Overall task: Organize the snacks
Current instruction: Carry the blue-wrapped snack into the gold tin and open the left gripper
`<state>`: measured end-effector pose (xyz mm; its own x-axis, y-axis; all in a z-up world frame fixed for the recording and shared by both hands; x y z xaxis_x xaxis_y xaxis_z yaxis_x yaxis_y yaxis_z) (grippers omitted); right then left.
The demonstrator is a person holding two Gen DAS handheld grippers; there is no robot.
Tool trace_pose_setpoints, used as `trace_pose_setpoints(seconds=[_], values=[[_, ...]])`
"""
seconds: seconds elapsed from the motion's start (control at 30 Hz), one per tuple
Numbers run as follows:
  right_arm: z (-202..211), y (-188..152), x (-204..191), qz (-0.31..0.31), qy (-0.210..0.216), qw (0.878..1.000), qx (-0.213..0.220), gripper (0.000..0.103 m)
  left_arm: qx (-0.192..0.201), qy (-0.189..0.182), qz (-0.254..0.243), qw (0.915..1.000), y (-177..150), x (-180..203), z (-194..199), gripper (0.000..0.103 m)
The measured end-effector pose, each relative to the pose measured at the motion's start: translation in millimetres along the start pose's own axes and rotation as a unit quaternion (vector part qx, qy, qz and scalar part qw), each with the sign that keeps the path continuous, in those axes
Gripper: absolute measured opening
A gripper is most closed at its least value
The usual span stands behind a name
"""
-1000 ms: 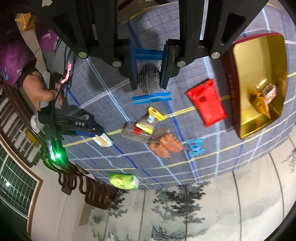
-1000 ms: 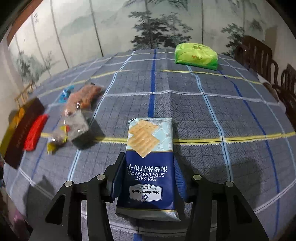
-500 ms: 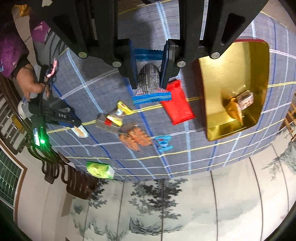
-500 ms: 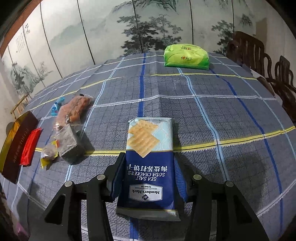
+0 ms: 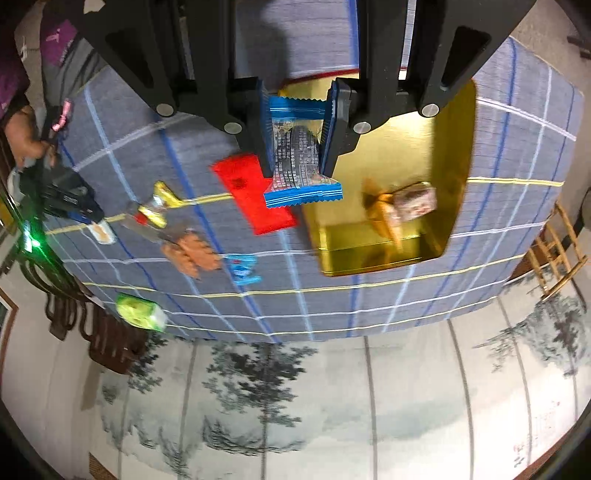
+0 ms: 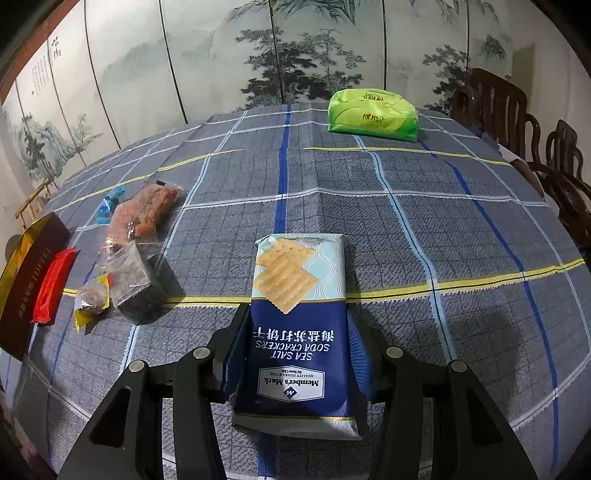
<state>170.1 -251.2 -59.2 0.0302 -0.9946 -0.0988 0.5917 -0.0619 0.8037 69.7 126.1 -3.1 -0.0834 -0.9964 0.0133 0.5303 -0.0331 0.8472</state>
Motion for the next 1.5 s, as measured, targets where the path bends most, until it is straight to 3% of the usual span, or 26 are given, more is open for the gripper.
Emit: trace_pose_setpoints(seconds=[0.33, 0.63, 1.5], values=[[-0.4, -0.7, -1.4, 0.003, -0.002, 1.0, 0.0, 0.051, -0.02, 0.063, 0.006, 0.9978, -15.9, -50.0, -25.6, 0.02], [-0.3, -0.7, -1.7, 0.003, -0.003, 1.0, 0.0, 0.051, -0.033, 0.094, 0.001, 0.9951, -28.8, -74.3, -48.0, 0.02], [-1.7, -1.0, -3.8, 0.005, -0.006, 1.0, -0.001, 0.051, -0.046, 0.11, 0.0, 0.9928, -40.6, -91.7, -64.5, 0.025]])
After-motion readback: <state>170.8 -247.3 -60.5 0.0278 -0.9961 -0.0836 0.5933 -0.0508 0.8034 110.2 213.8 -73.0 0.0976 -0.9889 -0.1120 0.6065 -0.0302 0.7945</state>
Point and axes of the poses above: each gripper's, at about its wrist camera, not at the fingertips, and z roughly against the way its jaws point, x to its right, y to its top, the point moved 2 cm from there along -z, roughly the way its jaws point, and after that the axes turned 15 degrees about x, right-handed, at the moved point
